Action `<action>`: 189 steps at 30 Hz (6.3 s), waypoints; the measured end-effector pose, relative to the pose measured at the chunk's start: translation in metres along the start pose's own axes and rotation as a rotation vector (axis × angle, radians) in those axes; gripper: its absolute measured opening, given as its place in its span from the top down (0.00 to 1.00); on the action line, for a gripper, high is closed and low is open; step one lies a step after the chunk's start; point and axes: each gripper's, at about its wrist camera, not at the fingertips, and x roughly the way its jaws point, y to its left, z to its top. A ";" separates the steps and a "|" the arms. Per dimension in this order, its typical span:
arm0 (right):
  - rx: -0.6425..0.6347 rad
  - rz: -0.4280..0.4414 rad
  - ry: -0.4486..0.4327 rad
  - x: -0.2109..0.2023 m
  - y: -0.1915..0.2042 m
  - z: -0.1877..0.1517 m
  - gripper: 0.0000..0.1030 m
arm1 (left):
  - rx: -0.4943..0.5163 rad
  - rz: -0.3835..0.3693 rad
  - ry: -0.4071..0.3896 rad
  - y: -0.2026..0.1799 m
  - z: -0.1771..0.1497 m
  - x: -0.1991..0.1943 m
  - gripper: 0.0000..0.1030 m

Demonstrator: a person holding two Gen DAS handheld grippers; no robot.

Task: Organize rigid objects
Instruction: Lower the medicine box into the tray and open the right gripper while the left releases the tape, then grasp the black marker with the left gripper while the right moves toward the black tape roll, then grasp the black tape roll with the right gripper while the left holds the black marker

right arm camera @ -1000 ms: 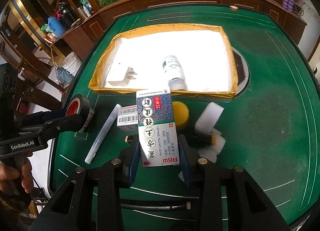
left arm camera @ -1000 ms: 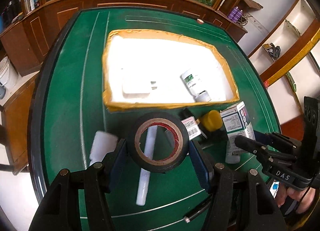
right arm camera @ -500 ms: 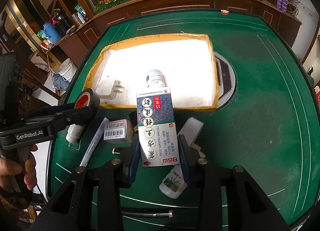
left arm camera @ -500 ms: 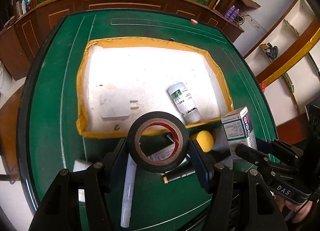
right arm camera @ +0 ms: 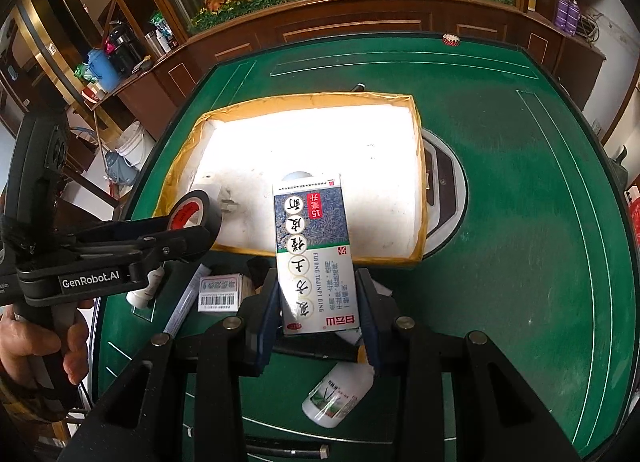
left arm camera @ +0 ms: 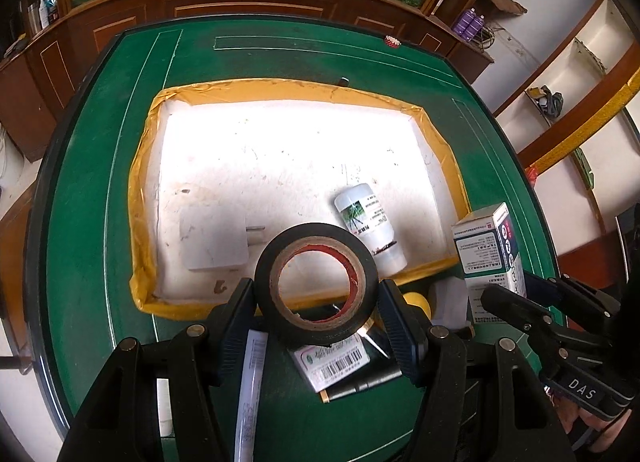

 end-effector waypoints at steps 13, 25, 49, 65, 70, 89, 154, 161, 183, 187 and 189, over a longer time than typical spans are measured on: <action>-0.008 -0.010 0.021 0.026 -0.011 0.026 0.66 | -0.026 0.024 0.033 0.001 0.017 0.031 0.36; -0.024 -0.022 0.054 0.057 -0.019 0.048 0.66 | -0.027 0.037 0.066 -0.003 0.026 0.063 0.36; -0.032 -0.047 0.141 0.096 -0.024 0.042 0.66 | -0.006 0.049 0.092 -0.002 0.016 0.073 0.36; 0.028 -0.024 0.055 0.051 -0.022 0.035 0.39 | 0.040 0.043 0.020 -0.010 0.004 0.025 0.27; 0.051 -0.011 0.034 0.035 -0.020 0.022 0.15 | 0.070 0.036 0.023 -0.005 -0.011 0.006 0.22; 0.250 -0.063 0.144 -0.001 -0.057 -0.105 0.01 | 0.316 -0.102 0.243 -0.034 -0.148 -0.003 0.16; -0.073 -0.016 0.187 0.012 0.048 -0.157 0.21 | 0.257 -0.035 0.202 -0.003 -0.176 -0.009 0.60; -0.120 -0.060 0.145 0.024 0.065 -0.147 0.38 | 0.211 -0.047 0.192 0.013 -0.175 -0.011 0.85; -0.128 0.067 0.204 0.017 0.057 -0.151 0.31 | 0.196 -0.030 0.199 0.017 -0.175 -0.012 0.84; -0.146 0.080 0.214 0.022 0.062 -0.146 0.40 | 0.197 -0.027 0.198 0.015 -0.174 -0.012 0.84; -0.148 0.088 0.218 0.028 0.067 -0.147 0.46 | 0.196 -0.026 0.198 0.015 -0.174 -0.012 0.84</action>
